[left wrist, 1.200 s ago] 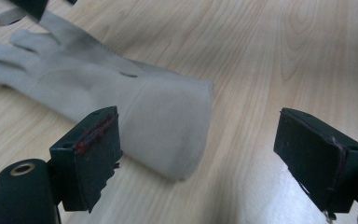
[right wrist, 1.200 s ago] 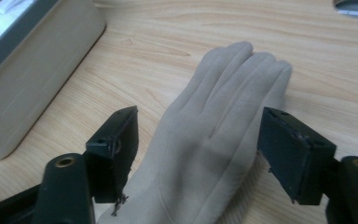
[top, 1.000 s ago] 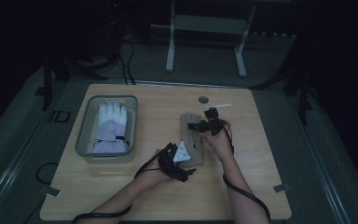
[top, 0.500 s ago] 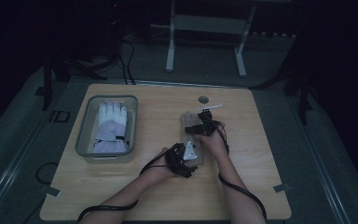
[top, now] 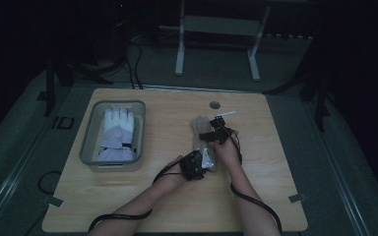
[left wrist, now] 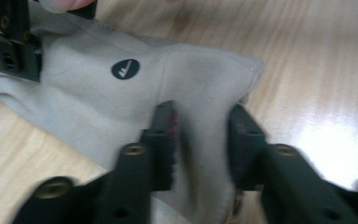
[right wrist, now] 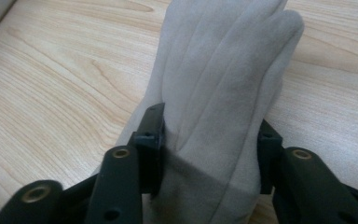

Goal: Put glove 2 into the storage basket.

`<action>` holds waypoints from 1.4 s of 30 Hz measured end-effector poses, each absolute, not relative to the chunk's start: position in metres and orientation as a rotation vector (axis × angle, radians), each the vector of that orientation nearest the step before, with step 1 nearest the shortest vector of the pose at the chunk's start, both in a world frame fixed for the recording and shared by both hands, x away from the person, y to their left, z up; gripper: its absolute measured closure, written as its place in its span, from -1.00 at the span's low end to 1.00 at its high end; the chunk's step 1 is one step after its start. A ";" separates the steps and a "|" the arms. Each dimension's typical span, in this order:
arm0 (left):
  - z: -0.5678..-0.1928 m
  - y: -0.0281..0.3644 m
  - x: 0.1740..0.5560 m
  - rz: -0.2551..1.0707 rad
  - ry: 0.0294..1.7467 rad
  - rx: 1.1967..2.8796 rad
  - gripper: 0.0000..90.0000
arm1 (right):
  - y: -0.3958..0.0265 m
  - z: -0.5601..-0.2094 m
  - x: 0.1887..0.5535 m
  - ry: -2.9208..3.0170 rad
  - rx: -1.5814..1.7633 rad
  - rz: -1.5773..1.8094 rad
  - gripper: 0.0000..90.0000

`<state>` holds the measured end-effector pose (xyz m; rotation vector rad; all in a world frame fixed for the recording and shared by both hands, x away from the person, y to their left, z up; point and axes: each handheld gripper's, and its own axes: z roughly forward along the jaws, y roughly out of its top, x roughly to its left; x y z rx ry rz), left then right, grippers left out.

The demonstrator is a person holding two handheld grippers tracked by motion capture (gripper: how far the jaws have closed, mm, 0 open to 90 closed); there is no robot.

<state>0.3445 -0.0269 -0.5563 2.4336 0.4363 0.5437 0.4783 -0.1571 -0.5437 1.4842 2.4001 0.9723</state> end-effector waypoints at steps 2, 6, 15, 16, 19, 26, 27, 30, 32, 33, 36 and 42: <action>-0.556 -0.027 0.344 0.554 0.437 2.427 0.73 | -0.156 -0.542 0.477 2.392 1.479 0.975 0.46; -0.553 -0.020 0.342 0.533 0.456 2.409 0.80 | -0.155 -0.538 0.474 2.373 1.480 0.982 0.57; -0.534 -0.012 0.334 0.558 0.435 2.401 0.83 | -0.152 -0.521 0.468 2.372 1.465 1.045 0.59; -0.532 -0.012 0.333 0.563 0.436 2.395 0.83 | -0.152 -0.517 0.467 2.374 1.460 1.062 0.59; -0.524 -0.008 0.330 0.580 0.437 2.391 0.84 | -0.149 -0.509 0.465 2.370 1.438 1.068 0.59; -0.504 0.003 0.326 0.621 0.455 2.380 0.84 | -0.142 -0.492 0.465 2.372 1.414 1.106 0.59; -0.502 0.004 0.325 0.625 0.455 2.379 0.84 | -0.140 -0.489 0.465 2.375 1.405 1.107 0.59; -0.498 0.007 0.325 0.638 0.448 2.390 0.84 | -0.135 -0.484 0.465 2.379 1.388 1.118 0.59; -0.494 0.009 0.324 0.638 0.454 2.391 0.84 | -0.133 -0.480 0.465 2.379 1.372 1.134 0.59; -0.492 0.010 0.324 0.640 0.456 2.390 0.84 | -0.132 -0.479 0.465 2.380 1.374 1.143 0.59; -0.487 0.014 0.322 0.657 0.457 2.387 0.84 | -0.127 -0.473 0.464 2.385 1.364 1.151 0.59; -0.474 0.026 0.318 0.693 0.453 2.381 0.84 | -0.118 -0.457 0.462 2.382 1.327 1.179 0.59</action>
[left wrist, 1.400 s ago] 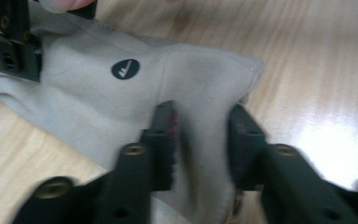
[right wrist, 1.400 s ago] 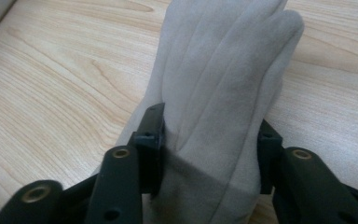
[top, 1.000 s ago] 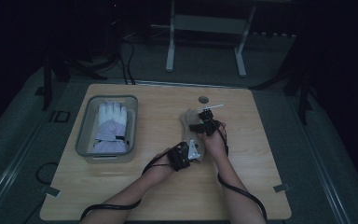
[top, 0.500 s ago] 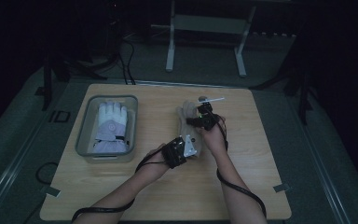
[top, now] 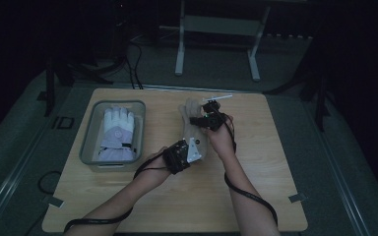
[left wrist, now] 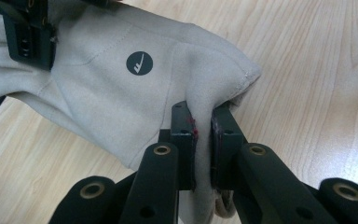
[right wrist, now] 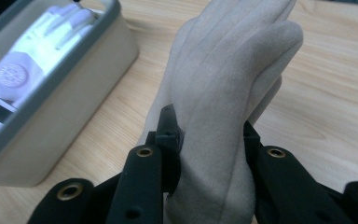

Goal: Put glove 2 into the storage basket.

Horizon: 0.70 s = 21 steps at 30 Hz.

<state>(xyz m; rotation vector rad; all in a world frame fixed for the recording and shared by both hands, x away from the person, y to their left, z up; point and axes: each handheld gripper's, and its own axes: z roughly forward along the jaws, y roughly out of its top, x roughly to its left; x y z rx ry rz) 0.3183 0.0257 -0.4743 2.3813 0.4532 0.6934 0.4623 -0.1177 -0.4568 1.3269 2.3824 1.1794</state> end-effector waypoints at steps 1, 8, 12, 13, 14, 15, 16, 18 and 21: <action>-0.472 0.028 0.317 0.703 0.451 2.381 0.84 | -0.116 -0.454 0.462 2.385 1.324 1.189 0.59; -0.455 0.044 0.314 0.733 0.470 2.374 0.84 | -0.099 -0.435 0.461 2.380 1.276 1.233 0.59; -0.451 0.054 0.313 0.756 0.485 2.375 0.84 | -0.087 -0.429 0.461 2.385 1.253 1.246 0.59; -0.449 0.057 0.312 0.767 0.492 2.372 0.84 | -0.084 -0.427 0.461 2.387 1.251 1.253 0.59; -0.449 0.059 0.312 0.772 0.492 2.374 0.84 | -0.080 -0.425 0.461 2.382 1.244 1.257 0.59; -0.447 0.063 0.311 0.776 0.501 2.374 0.84 | -0.077 -0.425 0.461 2.386 1.240 1.256 0.59; -0.447 0.065 0.311 0.779 0.506 2.371 0.84 | -0.072 -0.423 0.462 2.393 1.230 1.257 0.59; -0.445 0.071 0.311 0.783 0.518 2.373 0.84 | -0.064 -0.421 0.462 2.398 1.220 1.255 0.59; -0.442 0.083 0.310 0.791 0.543 2.369 0.84 | -0.052 -0.418 0.463 2.407 1.199 1.260 0.59</action>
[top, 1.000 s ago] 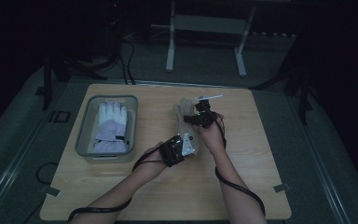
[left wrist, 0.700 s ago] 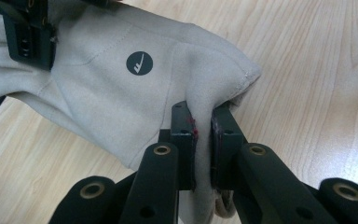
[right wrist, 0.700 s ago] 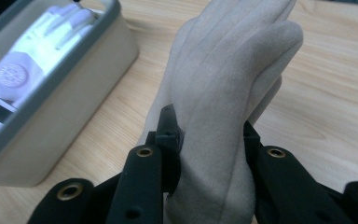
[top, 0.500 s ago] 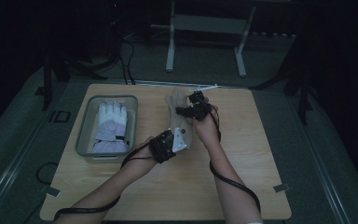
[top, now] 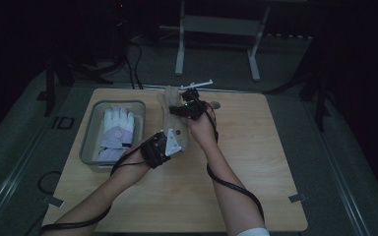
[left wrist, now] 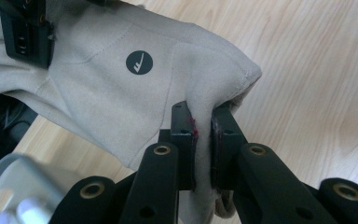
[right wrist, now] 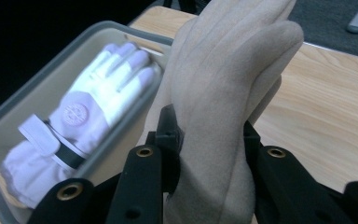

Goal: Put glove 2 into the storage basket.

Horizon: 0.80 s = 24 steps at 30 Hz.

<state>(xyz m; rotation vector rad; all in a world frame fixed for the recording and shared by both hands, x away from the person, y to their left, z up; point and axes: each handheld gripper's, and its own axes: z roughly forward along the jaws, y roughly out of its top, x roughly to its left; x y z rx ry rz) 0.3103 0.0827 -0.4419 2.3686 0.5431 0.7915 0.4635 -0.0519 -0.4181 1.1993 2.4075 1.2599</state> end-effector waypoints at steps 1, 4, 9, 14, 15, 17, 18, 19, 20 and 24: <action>-0.441 0.086 0.310 0.796 0.546 2.372 0.84 | -0.047 -0.417 0.464 2.414 1.193 1.256 0.59; -0.438 0.099 0.310 0.799 0.576 2.366 0.84 | -0.035 -0.415 0.466 2.423 1.181 1.260 0.59; -0.437 0.117 0.308 0.815 0.607 2.368 0.84 | -0.012 -0.414 0.468 2.446 1.152 1.264 0.59; -0.438 0.137 0.306 0.821 0.651 2.368 0.84 | 0.015 -0.414 0.470 2.481 1.123 1.260 0.59; -0.438 0.142 0.306 0.817 0.662 2.364 0.84 | 0.020 -0.414 0.470 2.485 1.118 1.259 0.59; -0.439 0.150 0.305 0.820 0.678 2.364 0.84 | 0.030 -0.415 0.470 2.495 1.105 1.266 0.59; -0.440 0.155 0.304 0.820 0.687 2.363 0.84 | 0.035 -0.416 0.470 2.502 1.104 1.262 0.59; -0.440 0.157 0.303 0.822 0.693 2.362 0.84 | 0.041 -0.417 0.471 2.512 1.092 1.261 0.59; -0.441 0.161 0.303 0.821 0.703 2.360 0.84 | 0.045 -0.417 0.471 2.516 1.088 1.259 0.59; -0.444 0.173 0.301 0.824 0.729 2.360 0.84 | 0.061 -0.419 0.471 2.539 1.064 1.243 0.59</action>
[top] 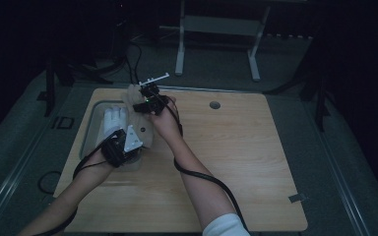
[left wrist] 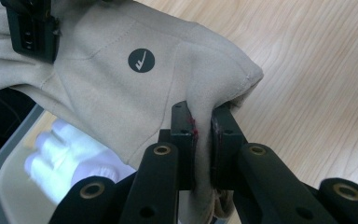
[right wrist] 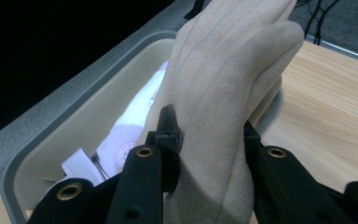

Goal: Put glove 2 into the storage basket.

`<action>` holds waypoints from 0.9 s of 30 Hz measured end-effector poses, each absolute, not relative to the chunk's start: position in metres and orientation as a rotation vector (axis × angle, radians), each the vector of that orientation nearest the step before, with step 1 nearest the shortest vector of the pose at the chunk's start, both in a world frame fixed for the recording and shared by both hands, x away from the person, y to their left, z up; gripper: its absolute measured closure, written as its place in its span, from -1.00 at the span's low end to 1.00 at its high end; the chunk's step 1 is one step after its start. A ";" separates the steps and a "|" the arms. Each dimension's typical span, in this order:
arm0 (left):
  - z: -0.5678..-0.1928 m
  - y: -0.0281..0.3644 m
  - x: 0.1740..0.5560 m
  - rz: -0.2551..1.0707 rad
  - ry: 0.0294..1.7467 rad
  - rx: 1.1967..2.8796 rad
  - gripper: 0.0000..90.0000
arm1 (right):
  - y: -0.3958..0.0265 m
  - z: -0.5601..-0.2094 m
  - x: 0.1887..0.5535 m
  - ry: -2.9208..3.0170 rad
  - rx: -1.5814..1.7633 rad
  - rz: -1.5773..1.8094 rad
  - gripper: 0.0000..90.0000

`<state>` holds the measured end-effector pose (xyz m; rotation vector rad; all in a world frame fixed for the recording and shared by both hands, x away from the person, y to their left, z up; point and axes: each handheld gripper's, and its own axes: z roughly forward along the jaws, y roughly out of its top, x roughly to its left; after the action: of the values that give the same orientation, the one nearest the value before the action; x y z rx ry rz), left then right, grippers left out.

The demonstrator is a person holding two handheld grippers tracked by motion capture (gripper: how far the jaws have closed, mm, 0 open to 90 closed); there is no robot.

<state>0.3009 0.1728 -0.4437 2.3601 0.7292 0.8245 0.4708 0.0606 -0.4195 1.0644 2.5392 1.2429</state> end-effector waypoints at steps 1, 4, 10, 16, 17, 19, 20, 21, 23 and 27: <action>-0.445 0.181 0.300 0.823 0.748 2.360 0.84 | 0.066 -0.420 0.471 2.546 1.061 1.242 0.58; -0.447 0.191 0.298 0.821 0.775 2.357 0.84 | 0.087 -0.424 0.470 2.572 1.031 1.224 0.58; -0.449 0.208 0.294 0.834 0.823 2.336 0.84 | 0.110 -0.423 0.470 2.600 0.992 1.210 0.58; -0.458 0.216 0.298 0.801 0.854 2.346 0.84 | 0.126 -0.433 0.471 2.618 0.966 1.179 0.58; -0.460 0.216 0.299 0.790 0.861 2.343 0.84 | 0.128 -0.436 0.472 2.623 0.971 1.171 0.58; -0.466 0.217 0.301 0.777 0.872 2.350 0.84 | 0.131 -0.444 0.473 2.635 0.975 1.157 0.58; -0.469 0.218 0.302 0.767 0.879 2.346 0.84 | 0.133 -0.447 0.474 2.640 0.982 1.149 0.58; -0.471 0.219 0.303 0.759 0.885 2.350 0.84 | 0.135 -0.451 0.475 2.645 0.985 1.145 0.58; -0.475 0.221 0.305 0.743 0.891 2.366 0.84 | 0.138 -0.459 0.476 2.657 0.991 1.128 0.58; -0.481 0.222 0.307 0.727 0.900 2.377 0.83 | 0.142 -0.470 0.479 2.670 1.001 1.096 0.58</action>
<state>0.3068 0.2222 -0.4811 2.3770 0.9005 0.7269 0.4790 0.1417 -0.4701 1.0012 2.6696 1.0964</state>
